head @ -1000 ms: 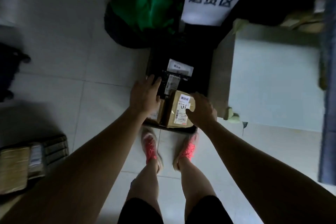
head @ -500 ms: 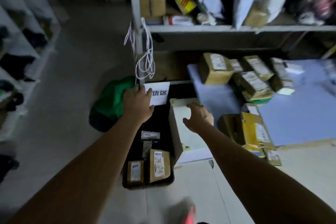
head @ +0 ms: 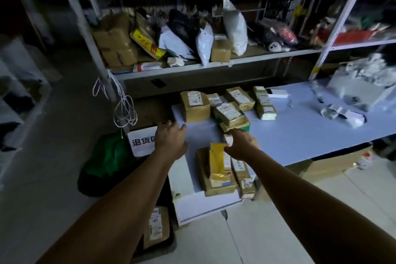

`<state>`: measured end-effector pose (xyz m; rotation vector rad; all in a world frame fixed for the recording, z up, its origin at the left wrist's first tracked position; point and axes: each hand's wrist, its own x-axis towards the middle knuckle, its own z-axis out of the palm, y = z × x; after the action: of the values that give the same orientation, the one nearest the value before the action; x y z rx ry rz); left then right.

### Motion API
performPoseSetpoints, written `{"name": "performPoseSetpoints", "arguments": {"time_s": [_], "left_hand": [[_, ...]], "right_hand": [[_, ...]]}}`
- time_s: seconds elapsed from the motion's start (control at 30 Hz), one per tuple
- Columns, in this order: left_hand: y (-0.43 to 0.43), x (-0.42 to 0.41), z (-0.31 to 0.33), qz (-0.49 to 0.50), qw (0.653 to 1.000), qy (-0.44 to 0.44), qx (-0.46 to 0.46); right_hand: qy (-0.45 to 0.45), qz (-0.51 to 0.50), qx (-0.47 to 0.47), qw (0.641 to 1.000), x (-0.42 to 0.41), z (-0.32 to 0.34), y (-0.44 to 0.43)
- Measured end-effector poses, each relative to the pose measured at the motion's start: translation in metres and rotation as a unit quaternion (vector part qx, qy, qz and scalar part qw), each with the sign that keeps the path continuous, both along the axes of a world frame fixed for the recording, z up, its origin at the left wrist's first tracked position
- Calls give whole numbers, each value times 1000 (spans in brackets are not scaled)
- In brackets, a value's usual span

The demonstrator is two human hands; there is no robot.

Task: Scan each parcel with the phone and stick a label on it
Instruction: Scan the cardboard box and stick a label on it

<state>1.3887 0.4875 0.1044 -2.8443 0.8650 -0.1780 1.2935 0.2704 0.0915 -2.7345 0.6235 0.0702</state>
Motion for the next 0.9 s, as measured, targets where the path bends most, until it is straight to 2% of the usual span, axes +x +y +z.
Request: {"name": "performPoseSetpoints", "arguments": {"time_s": [0.17, 0.27, 0.43, 0.6, 0.8, 0.9], "left_hand": [[-80, -19, 6, 28, 1000, 13, -3], [-101, -18, 7, 41, 999, 21, -13], [-108, 27, 1, 101, 994, 36, -16], [-111, 106, -40, 86, 994, 26, 56], [-122, 215, -95, 132, 984, 109, -46], [-129, 265, -120, 198, 950, 197, -139]], "right_hand": [[16, 45, -27, 998, -14, 7, -75], [16, 63, -24, 998, -1, 9, -104], [-11, 92, 8, 996, 61, 1, -126], [-13, 111, 75, 991, 160, -28, -140], [28, 129, 144, 981, 280, -75, -142], [31, 101, 178, 978, 332, -92, -144]]}}
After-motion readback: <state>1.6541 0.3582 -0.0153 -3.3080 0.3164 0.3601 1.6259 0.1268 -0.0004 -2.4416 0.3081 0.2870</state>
